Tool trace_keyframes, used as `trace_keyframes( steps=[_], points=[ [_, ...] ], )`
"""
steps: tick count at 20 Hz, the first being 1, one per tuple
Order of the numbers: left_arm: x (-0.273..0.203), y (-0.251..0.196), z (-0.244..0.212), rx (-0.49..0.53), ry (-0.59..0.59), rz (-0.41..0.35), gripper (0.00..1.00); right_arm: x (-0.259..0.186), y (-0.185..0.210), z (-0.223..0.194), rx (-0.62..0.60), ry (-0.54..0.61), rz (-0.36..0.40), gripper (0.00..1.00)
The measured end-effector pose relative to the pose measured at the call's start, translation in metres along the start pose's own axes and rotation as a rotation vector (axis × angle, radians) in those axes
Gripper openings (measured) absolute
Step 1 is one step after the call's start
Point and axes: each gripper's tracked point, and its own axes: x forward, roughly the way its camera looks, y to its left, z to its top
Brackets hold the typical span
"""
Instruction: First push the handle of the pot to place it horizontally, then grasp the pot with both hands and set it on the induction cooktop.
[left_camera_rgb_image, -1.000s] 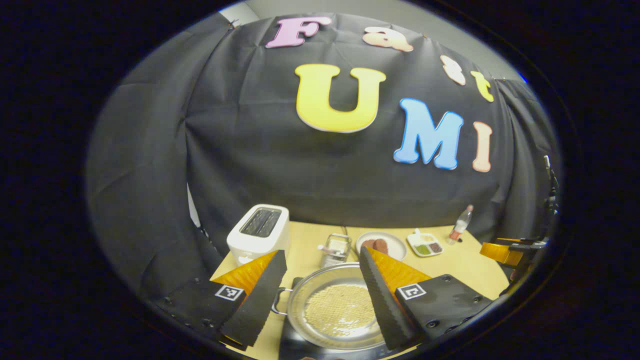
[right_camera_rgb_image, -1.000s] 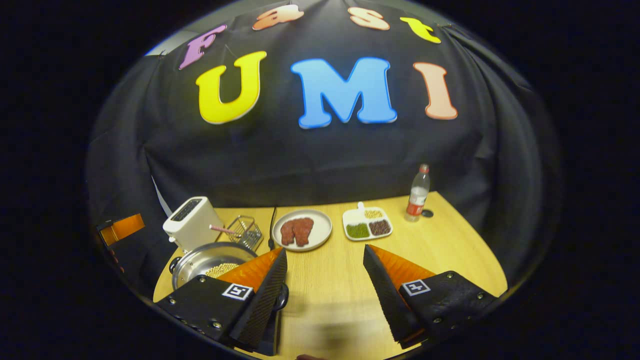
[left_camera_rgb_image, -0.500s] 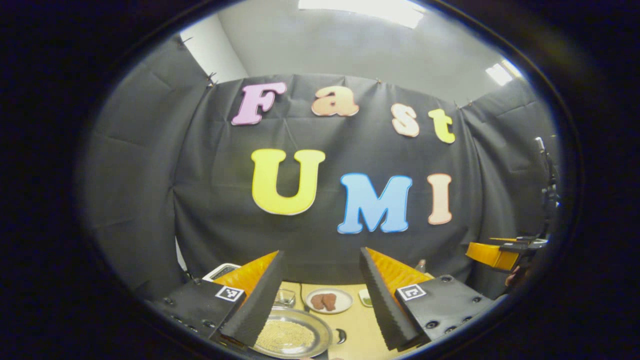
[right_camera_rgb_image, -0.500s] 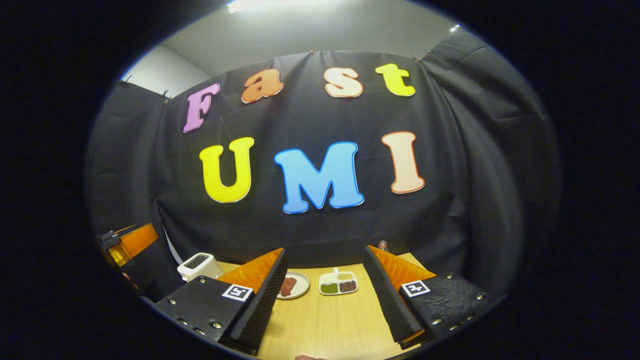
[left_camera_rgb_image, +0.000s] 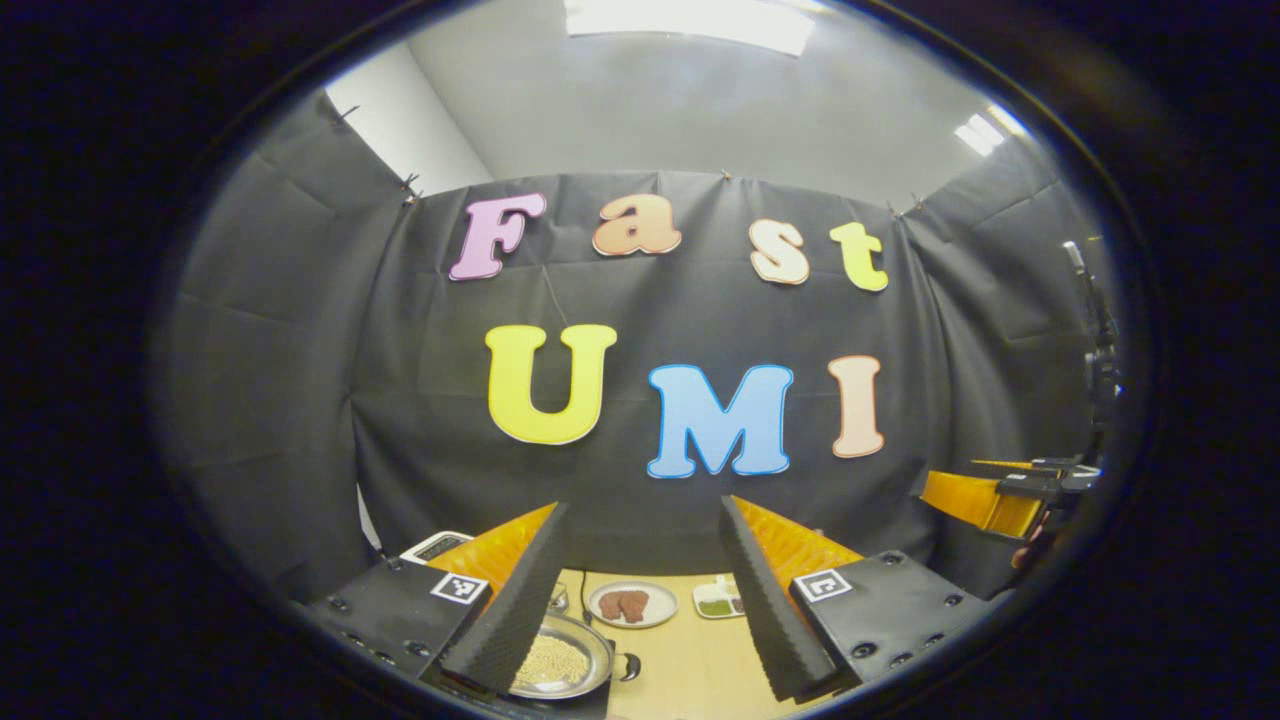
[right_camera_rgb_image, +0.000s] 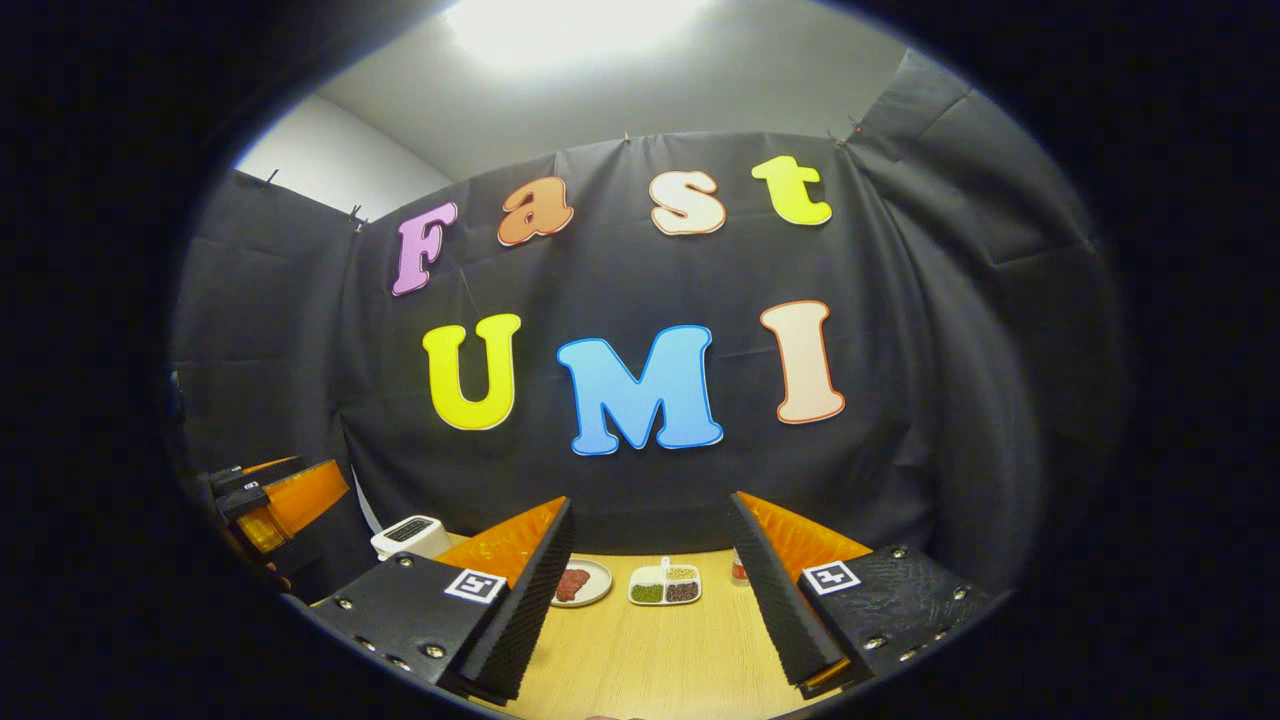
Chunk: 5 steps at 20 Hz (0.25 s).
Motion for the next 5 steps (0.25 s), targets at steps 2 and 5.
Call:
trace_keyframes(
  steps=[2, 5],
  points=[
    [-0.007, -0.009, 0.001, 0.014, -0.012, -0.027, 0.96, -0.010, -0.005, 0.001, -0.001, -0.007, -0.021, 0.93],
    [-0.013, -0.005, 0.000, 0.060, -0.005, -0.042, 0.95, -0.022, -0.008, 0.002, 0.007, -0.001, -0.066, 0.93]
  ],
)
